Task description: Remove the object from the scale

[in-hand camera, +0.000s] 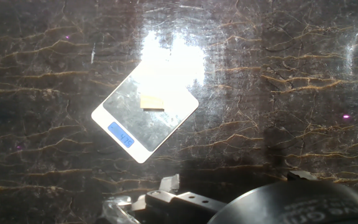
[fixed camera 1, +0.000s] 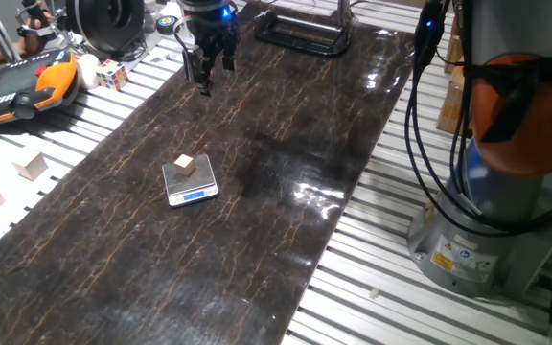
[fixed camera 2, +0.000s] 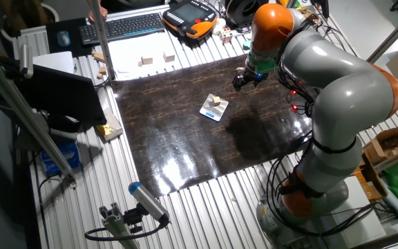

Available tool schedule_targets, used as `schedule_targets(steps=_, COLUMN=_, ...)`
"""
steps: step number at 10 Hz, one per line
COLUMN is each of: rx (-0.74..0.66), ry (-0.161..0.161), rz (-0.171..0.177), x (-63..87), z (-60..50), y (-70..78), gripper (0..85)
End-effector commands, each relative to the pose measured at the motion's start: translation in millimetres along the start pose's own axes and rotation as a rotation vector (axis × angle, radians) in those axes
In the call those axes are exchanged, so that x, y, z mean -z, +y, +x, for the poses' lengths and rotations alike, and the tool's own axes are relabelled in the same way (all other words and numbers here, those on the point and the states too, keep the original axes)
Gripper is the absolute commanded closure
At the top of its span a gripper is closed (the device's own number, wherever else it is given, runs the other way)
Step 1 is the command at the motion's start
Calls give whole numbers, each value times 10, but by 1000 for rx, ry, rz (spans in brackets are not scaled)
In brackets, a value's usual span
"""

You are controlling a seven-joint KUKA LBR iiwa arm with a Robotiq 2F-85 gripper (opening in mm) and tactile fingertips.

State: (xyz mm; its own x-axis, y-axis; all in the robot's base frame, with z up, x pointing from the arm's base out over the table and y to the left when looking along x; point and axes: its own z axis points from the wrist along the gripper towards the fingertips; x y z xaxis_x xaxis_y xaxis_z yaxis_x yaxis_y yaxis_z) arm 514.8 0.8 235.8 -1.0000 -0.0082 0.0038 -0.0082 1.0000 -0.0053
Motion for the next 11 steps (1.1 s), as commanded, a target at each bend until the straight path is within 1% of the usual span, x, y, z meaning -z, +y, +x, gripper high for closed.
schedule_targets(steps=1, rx=300, ry=268, rz=90, x=0, z=-2, y=0, gripper=843)
schedule_targets(steps=6, rx=301, ry=268, rz=89, x=0, z=-1, y=0, gripper=843)
schedule_targets(steps=11, rx=301, ry=259, rz=90, x=-3, z=3, y=-1, gripper=843)
